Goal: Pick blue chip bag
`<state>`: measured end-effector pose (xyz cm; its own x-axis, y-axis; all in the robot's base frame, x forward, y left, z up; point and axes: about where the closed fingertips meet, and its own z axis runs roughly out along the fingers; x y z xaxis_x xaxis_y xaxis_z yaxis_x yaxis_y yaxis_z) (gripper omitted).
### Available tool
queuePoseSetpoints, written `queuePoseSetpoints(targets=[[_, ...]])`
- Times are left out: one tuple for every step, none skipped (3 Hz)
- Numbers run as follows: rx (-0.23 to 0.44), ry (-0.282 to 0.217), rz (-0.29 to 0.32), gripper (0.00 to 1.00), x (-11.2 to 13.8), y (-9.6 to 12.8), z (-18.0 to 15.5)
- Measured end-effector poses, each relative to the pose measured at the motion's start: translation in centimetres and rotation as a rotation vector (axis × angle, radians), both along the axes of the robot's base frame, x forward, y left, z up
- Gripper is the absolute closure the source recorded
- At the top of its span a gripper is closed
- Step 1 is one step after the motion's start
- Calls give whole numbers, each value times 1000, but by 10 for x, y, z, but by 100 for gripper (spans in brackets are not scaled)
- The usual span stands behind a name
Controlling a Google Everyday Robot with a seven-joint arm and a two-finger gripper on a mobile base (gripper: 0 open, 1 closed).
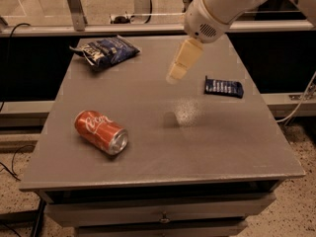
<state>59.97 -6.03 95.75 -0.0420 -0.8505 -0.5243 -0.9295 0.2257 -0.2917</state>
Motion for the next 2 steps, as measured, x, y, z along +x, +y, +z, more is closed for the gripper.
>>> queuePoseSetpoints(targets=[[100, -39, 3, 0, 42, 32, -8], [208, -73, -4, 0, 106, 69, -25]])
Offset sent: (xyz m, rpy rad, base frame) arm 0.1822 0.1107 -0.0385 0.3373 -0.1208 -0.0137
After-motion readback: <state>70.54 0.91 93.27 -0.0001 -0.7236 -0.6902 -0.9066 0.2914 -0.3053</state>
